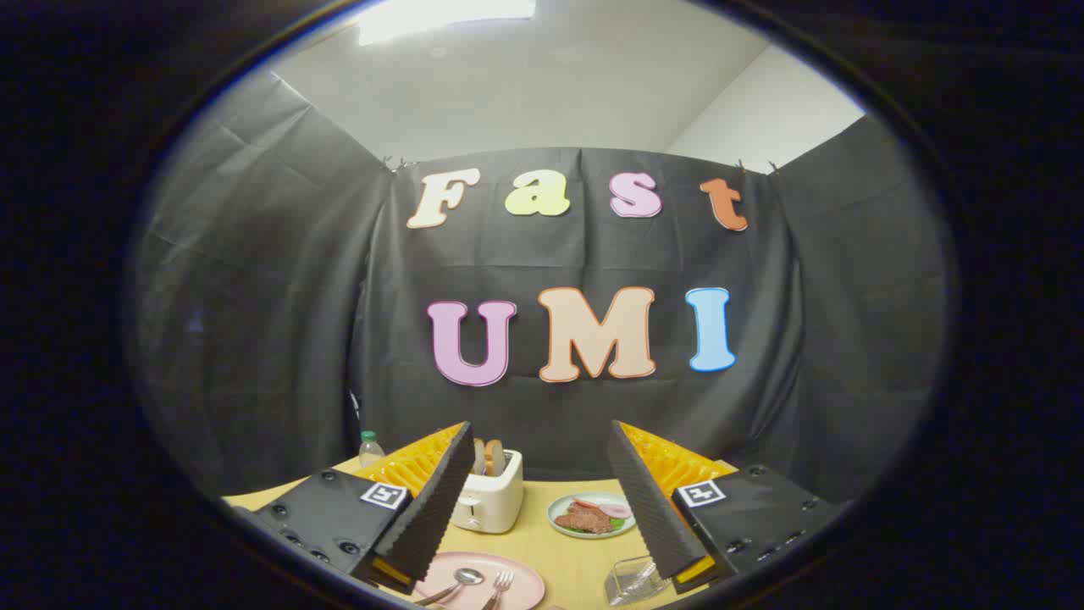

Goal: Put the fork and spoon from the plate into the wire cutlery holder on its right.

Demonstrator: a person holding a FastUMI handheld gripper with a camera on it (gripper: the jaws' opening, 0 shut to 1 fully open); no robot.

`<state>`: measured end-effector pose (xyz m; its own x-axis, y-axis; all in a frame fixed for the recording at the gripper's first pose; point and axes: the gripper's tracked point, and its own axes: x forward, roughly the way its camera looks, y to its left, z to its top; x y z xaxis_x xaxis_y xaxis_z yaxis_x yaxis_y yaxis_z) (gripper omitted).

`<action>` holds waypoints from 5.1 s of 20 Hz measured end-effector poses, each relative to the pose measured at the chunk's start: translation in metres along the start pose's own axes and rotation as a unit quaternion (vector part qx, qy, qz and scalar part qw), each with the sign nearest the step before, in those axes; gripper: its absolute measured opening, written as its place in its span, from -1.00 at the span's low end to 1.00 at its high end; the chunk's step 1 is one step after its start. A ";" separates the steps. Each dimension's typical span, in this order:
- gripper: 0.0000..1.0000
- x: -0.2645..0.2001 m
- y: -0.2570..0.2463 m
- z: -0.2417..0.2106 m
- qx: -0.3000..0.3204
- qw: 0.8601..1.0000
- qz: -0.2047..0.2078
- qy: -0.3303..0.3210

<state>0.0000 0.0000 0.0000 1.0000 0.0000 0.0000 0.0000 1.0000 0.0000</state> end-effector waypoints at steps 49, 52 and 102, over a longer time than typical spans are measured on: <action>0.99 -0.012 0.047 -0.270 -0.036 0.948 0.095 0.303; 0.99 -0.019 0.047 -0.301 -0.043 0.935 0.098 0.339; -0.84 -0.041 -0.044 -0.296 -0.100 0.832 0.142 0.527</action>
<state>-0.0407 -0.0443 -0.2963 0.4042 0.1302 -0.9054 -0.3419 0.9396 -0.0175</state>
